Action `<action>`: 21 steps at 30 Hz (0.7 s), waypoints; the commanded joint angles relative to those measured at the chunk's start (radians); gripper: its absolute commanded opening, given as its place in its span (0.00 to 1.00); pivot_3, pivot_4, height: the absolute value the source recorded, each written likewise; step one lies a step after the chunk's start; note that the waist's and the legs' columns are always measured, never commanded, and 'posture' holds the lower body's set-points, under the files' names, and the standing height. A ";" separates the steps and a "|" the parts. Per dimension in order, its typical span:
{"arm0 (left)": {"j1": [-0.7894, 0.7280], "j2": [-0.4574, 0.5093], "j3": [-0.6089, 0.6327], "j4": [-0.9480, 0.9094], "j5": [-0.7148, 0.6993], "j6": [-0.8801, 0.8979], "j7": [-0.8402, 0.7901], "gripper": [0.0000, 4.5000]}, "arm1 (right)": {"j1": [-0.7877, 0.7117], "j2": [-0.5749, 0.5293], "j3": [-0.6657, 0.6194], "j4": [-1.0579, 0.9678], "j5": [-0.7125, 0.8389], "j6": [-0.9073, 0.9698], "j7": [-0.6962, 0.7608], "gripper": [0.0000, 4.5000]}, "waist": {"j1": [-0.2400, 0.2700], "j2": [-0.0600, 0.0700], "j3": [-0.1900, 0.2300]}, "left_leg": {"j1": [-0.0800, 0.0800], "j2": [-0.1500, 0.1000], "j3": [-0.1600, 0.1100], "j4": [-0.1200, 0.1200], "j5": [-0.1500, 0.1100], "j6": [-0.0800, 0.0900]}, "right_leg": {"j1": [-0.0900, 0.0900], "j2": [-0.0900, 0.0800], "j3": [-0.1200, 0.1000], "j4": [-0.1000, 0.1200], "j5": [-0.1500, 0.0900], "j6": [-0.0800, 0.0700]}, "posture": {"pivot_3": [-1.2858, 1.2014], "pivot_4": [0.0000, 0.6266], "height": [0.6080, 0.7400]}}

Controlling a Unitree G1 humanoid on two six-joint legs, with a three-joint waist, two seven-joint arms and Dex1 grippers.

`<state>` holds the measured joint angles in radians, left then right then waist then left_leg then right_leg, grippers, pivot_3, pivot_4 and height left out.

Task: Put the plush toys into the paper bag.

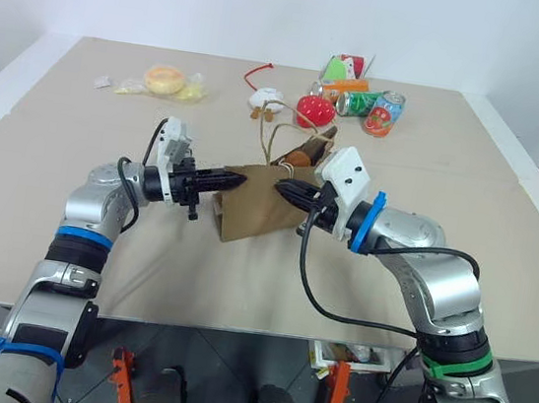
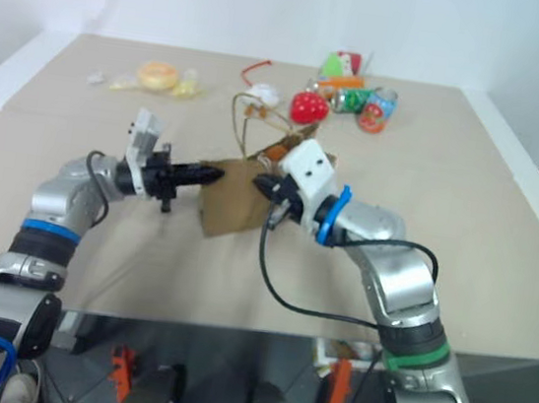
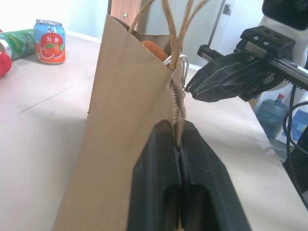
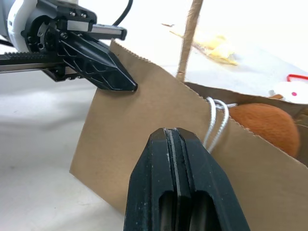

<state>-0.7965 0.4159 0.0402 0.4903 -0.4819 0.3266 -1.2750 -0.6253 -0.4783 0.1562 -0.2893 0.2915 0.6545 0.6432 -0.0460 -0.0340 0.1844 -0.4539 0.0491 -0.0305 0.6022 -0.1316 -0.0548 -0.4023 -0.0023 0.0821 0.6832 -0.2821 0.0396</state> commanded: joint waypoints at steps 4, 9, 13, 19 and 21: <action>-0.015 0.008 0.034 -0.046 -0.021 0.007 0.012 0.02 | 0.021 -0.046 -0.088 -0.090 0.060 0.039 0.025 0.00 | 0.000 0.000 0.000 | 0.000 0.000 0.000 0.000 0.000 0.000 | 0.000 0.000 0.000 0.000 0.000 0.000 | 0.52 0.24 1.00; -0.003 0.007 0.030 -0.144 -0.076 0.075 -0.025 0.02 | 0.132 -0.161 -0.291 -0.239 0.336 0.214 0.142 0.00 | 0.005 0.000 0.000 | -0.002 -0.001 -0.001 0.000 0.000 0.000 | 0.000 -0.001 -0.001 0.000 0.001 -0.001 | 0.52 0.24 1.00; 0.012 0.054 0.017 -0.263 -0.153 0.166 -0.126 0.02 | 0.214 -0.277 -0.561 -0.248 0.617 0.338 0.214 0.00 | 0.005 0.000 0.000 | -0.002 -0.001 -0.001 0.000 0.000 0.000 | 0.000 -0.002 -0.001 0.000 0.002 -0.004 | 0.52 0.24 1.00; 0.016 0.149 -0.037 -0.301 -0.120 0.137 -0.279 0.02 | 0.290 -0.424 -0.742 -0.232 0.791 0.390 0.271 0.00 | -0.003 0.001 0.000 | 0.004 0.001 -0.001 -0.001 0.002 0.004 | 0.003 0.001 -0.001 0.000 0.001 -0.002 | 0.52 0.24 1.00; 0.016 0.167 -0.049 -0.283 -0.105 0.118 -0.309 0.02 | 0.348 -0.474 -0.763 -0.255 0.790 0.384 0.305 0.00 | -0.002 0.001 0.000 | 0.005 0.001 -0.001 -0.001 0.003 0.005 | 0.004 0.001 -0.001 0.000 0.002 -0.003 | 0.52 0.24 1.00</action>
<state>-0.7723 0.5649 -0.0059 0.2174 -0.5946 0.4761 -1.5489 -0.3063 -0.9142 -0.5593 -0.5086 1.0585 1.0473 0.9128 -0.0480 -0.0329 0.1844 -0.4484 0.0498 -0.0308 0.6012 -0.1283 -0.0495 -0.3982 -0.0015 0.0812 0.6834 -0.2796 0.0366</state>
